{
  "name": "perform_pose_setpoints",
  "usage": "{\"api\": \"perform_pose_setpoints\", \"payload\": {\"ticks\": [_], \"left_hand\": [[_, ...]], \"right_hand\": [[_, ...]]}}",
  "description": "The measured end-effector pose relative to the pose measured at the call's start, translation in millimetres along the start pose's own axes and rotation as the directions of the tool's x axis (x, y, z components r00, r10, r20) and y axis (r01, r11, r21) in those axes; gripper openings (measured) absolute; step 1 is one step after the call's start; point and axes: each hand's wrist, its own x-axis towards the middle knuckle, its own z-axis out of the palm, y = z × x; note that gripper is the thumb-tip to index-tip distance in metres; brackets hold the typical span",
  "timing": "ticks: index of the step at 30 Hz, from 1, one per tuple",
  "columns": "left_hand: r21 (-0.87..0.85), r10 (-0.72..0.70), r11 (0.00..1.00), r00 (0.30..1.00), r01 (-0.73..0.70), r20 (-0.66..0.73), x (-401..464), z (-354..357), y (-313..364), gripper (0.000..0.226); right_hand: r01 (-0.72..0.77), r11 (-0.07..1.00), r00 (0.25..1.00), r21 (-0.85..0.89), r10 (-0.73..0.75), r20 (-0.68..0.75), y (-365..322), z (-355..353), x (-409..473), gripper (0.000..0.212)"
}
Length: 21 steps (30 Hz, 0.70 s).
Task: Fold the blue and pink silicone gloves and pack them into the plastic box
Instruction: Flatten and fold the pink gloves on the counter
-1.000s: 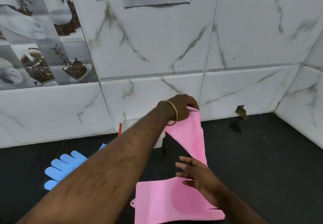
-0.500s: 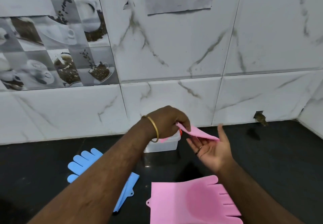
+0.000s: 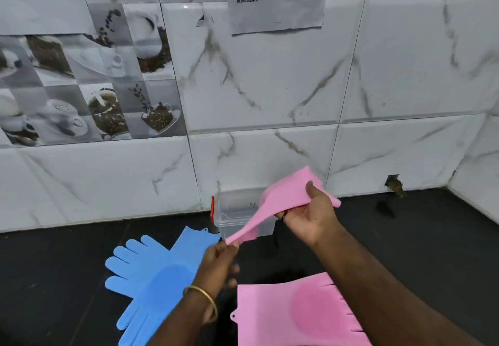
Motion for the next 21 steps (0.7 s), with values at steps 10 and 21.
{"api": "perform_pose_setpoints", "payload": {"ticks": [10, 21], "left_hand": [[-0.803, 0.053, 0.515, 0.924, 0.299, 0.379, -6, 17, 41, 0.06], [-0.631, 0.009, 0.753, 0.957, 0.184, 0.291, -11, 4, 36, 0.031]], "right_hand": [[0.113, 0.988, 0.97, -0.108, -0.087, 0.225, 5, -4, -31, 0.036], [0.251, 0.967, 0.964, -0.03, -0.247, 0.1, -8, -59, -51, 0.043]]}}
